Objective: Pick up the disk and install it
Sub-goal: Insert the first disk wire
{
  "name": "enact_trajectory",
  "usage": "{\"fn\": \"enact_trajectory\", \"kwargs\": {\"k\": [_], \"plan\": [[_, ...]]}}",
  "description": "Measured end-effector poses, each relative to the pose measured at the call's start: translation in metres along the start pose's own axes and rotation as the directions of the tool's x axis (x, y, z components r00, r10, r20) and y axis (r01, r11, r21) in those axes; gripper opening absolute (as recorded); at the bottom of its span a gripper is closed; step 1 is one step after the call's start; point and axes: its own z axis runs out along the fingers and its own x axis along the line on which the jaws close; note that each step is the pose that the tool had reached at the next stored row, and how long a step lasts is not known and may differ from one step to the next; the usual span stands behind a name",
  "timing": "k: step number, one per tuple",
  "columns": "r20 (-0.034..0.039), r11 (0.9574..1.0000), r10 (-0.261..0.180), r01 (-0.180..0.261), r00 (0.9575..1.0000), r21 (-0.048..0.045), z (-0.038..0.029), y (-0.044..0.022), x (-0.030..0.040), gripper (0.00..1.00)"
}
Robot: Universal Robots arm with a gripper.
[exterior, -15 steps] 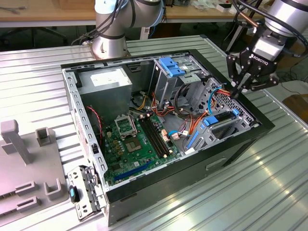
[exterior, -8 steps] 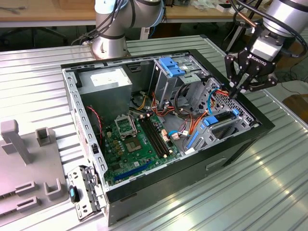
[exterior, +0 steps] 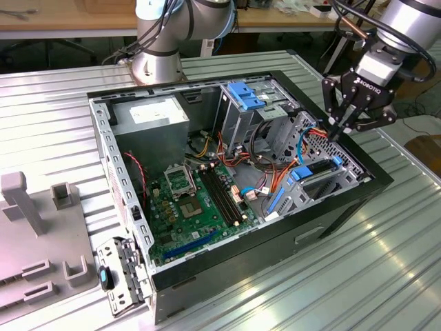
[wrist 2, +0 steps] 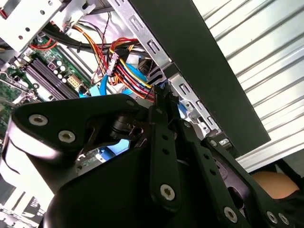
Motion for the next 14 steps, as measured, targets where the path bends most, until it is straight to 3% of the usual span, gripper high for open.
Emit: {"fn": "enact_trajectory", "kwargs": {"k": [6, 8, 14], "plan": [[0.0008, 0.9952, 0.098, -0.098, 0.9952, -0.0002, 0.0002, 0.0002, 0.0005, 0.16], [0.0006, 0.9950, 0.100, -0.100, 0.9950, -0.0002, 0.0001, 0.0007, 0.0015, 0.16], [0.0009, 0.9949, 0.100, -0.100, 0.9949, -0.0002, 0.0003, 0.0114, -0.0021, 0.16]]}}
